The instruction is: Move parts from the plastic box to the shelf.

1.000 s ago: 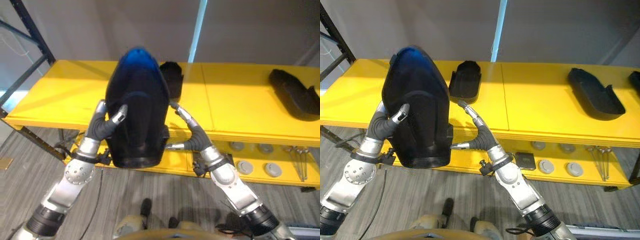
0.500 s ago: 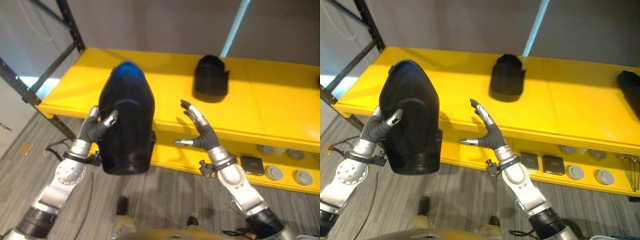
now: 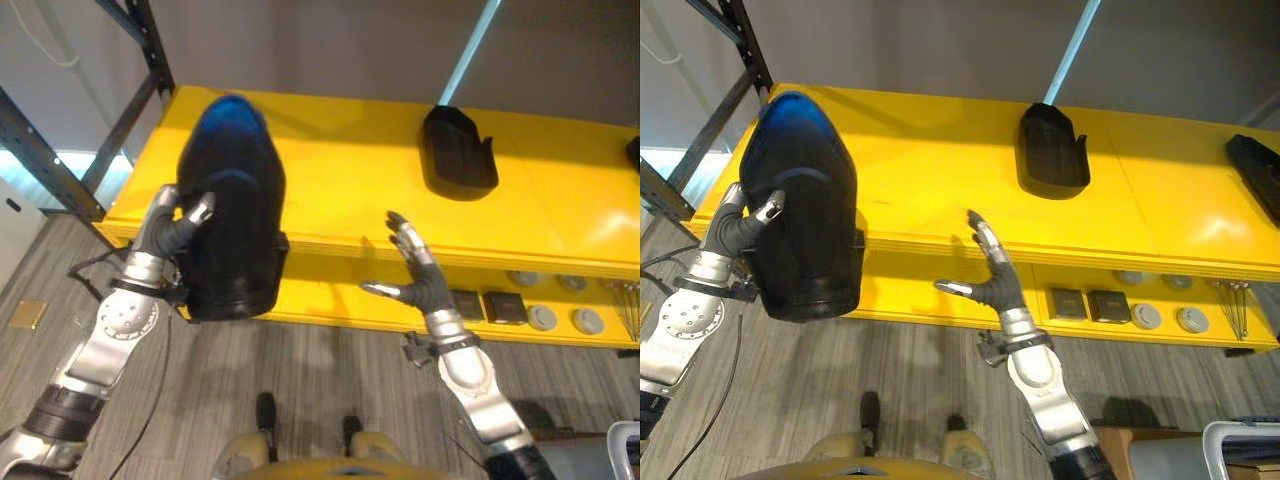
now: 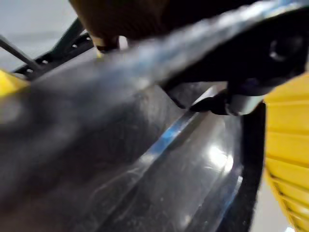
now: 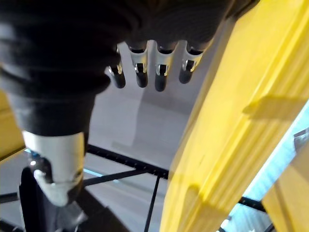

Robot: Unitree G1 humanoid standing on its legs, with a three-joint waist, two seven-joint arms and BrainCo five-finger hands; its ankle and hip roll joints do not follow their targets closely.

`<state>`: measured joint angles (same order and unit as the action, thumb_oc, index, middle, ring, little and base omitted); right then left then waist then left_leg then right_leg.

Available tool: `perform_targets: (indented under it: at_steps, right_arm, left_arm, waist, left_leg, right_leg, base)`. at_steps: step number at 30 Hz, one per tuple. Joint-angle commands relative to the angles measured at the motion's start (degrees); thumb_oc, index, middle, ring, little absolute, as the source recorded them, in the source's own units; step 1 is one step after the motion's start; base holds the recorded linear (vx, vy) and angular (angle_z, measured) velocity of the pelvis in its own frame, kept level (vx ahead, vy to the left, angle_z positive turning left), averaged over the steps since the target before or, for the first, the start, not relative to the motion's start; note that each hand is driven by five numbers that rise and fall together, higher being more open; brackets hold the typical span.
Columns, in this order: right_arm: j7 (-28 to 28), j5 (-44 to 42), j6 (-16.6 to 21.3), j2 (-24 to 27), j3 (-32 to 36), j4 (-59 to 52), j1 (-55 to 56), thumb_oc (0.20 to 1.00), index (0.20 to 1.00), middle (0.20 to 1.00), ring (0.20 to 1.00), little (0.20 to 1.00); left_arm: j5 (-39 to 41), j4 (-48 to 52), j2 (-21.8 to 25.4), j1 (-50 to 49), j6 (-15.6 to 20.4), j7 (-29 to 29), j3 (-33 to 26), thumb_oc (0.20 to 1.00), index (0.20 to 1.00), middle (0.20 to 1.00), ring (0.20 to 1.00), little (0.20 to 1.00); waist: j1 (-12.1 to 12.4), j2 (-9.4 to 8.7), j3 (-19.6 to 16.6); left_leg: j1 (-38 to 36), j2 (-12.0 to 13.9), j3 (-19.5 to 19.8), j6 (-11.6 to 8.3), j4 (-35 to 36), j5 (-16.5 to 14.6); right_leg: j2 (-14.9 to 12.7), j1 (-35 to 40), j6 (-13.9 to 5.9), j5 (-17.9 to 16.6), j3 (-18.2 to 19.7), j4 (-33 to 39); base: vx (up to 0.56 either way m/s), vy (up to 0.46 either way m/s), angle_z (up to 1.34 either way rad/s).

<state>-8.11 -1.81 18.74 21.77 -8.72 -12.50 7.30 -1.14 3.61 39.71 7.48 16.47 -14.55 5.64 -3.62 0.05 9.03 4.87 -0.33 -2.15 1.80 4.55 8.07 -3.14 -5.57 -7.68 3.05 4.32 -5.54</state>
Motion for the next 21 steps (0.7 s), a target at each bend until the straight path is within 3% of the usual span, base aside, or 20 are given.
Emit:
perform_targets:
  at_steps: [1,8,9,11,14,18,21]
  right_arm:
    - [-2.26,1.02,3.12,3.73,4.19,-1.41,2.35,1.0,1.0,1.0,1.0,1.0]
    - [-0.31,7.96,2.45,9.43,6.15,8.94,10.44,1.0,1.0,1.0,1.0,1.0]
    - [-0.03,10.1,2.34,11.01,5.49,14.24,11.95,1.0,1.0,1.0,1.0,1.0]
    - [-0.61,10.7,2.34,11.24,4.99,17.25,11.86,1.0,1.0,1.0,1.0,1.0]
    - [-1.58,10.47,1.57,9.15,2.57,30.47,11.08,1.0,1.0,1.0,1.0,1.0]
    - [-0.31,11.22,1.09,8.62,0.92,32.75,10.88,1.0,1.0,1.0,1.0,1.0]
    - [-0.03,9.67,1.72,8.29,1.84,28.19,10.45,1.0,1.0,1.0,1.0,1.0]
  left_arm:
    - [0.35,0.38,-2.01,3.99,2.38,-6.78,-6.42,0.2,0.2,0.2,0.2,0.2]
    - [3.74,-5.78,-1.07,6.76,3.48,-8.34,-10.58,0.2,0.2,0.2,0.2,0.2]
    - [5.86,-8.07,1.79,9.26,3.9,-7.29,-9.74,0.2,0.2,0.2,0.2,0.2]
    - [7.3,-9.4,2.91,11.0,4.13,-6.96,-8.57,0.2,0.2,0.2,0.2,0.2]
    - [8.3,-14.99,9.1,17.89,3.16,-4.81,-3.55,0.2,0.2,0.2,0.2,0.2]
    - [10.9,-17.81,10.6,20.11,3.27,-3.49,-2.5,0.2,0.2,0.2,0.2,0.2]
    - [13.73,-21.64,11.27,20.54,3.19,-3.46,-3.18,0.2,0.2,0.2,0.2,0.2]
  waist:
    - [-2.95,0.79,-3.47]
    - [-5.11,0.88,-5.07]
    - [-5.8,1.3,-5.14]
    - [-6.21,1.43,-4.77]
    - [-7.48,2.38,-3.55]
    - [-8.09,2.77,-2.59]
    - [-8.24,3.08,-1.97]
  left_leg:
    - [-7.02,2.34,-0.01,-3.27,0.45,-11.11]
    - [-9.56,2.95,-2.65,-4.15,0.45,-12.23]
    - [-9.45,3.53,-3.05,-4.6,0.45,-12.01]
    - [-9.13,3.74,-3.1,-4.81,0.45,-11.74]
    - [-7.34,4.49,-2.91,-5.5,0.45,-11.06]
    - [-6.71,4.92,-3.06,-5.82,0.45,-10.83]
    - [-6.24,5.19,-3.63,-6.04,0.45,-10.67]
  right_leg:
    - [0.13,0.64,-0.19,-3.38,-1.99,6.76]
    - [0.6,3.64,0.21,-4.69,-1.2,10.48]
    - [0.72,3.62,0.28,-4.49,-1.43,10.54]
    - [0.69,3.39,0.43,-4.61,-1.42,10.48]
    - [1.09,1.54,0.73,-4.67,-1.71,10.26]
    - [1.41,0.73,0.8,-4.51,-1.66,10.23]
    - [1.67,0.14,0.86,-4.43,-1.16,10.34]
  base:
    - [0.15,-0.048,0.08]
    - [0.15,-0.067,-0.2]
    - [0.07,-0.047,-0.09]
    - [0.05,-0.051,-0.02]
    - [0.01,-0.055,0.04]
    - [0.04,-0.047,0.0]
    - [0.04,-0.03,-0.08]
